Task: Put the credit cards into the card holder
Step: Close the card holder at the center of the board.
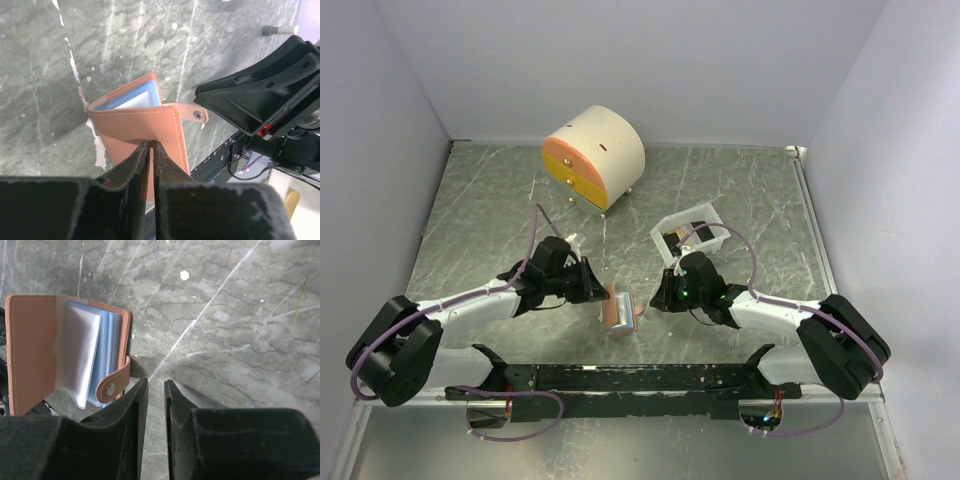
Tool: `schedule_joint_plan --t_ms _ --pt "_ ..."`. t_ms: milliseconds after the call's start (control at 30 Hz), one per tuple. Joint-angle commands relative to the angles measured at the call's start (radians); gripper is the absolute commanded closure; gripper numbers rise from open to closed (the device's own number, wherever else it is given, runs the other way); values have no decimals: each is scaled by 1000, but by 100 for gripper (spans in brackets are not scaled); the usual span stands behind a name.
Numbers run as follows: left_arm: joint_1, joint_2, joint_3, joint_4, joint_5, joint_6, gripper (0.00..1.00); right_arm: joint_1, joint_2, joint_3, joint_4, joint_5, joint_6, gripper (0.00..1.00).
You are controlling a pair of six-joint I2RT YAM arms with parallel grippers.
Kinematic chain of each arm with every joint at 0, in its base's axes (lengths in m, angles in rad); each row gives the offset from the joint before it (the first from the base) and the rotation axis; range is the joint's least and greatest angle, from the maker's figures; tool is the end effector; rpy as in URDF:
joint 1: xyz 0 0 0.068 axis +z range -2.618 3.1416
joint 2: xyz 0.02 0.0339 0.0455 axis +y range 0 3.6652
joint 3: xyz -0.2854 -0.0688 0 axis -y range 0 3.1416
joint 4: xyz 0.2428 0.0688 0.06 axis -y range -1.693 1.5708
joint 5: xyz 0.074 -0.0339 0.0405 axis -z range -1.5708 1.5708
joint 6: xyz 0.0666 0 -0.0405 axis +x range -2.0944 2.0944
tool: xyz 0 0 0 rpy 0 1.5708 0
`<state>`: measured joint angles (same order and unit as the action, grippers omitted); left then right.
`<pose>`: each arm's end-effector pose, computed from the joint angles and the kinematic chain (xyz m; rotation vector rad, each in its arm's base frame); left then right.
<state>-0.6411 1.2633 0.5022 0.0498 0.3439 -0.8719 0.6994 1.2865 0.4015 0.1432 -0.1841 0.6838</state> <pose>0.1904 -0.1701 0.1723 -0.0907 2.5212 -1.1087 0.1781 0.1657 0.1433 -0.1198 2.4740 0.8705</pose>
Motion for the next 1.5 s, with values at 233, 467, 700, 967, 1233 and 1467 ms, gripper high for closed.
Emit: schedule_joint_plan --t_ms 233,467,700,967,1233,1467 --pt "-6 47 30 18 25 58 86 -2 20 3 31 -16 -4 80" --pt "-19 116 36 77 79 63 85 -1 24 16 32 -25 -6 81" --pt "-55 169 43 99 80 65 84 5 37 16 49 -38 -1 81" --pt "-100 217 47 90 38 67 84 22 56 15 69 -35 13 81" --pt "-108 201 37 72 -16 67 84 22 -18 9 38 51 31 81" --pt "-108 203 26 87 -21 60 84 22 23 21 80 1 51 82"
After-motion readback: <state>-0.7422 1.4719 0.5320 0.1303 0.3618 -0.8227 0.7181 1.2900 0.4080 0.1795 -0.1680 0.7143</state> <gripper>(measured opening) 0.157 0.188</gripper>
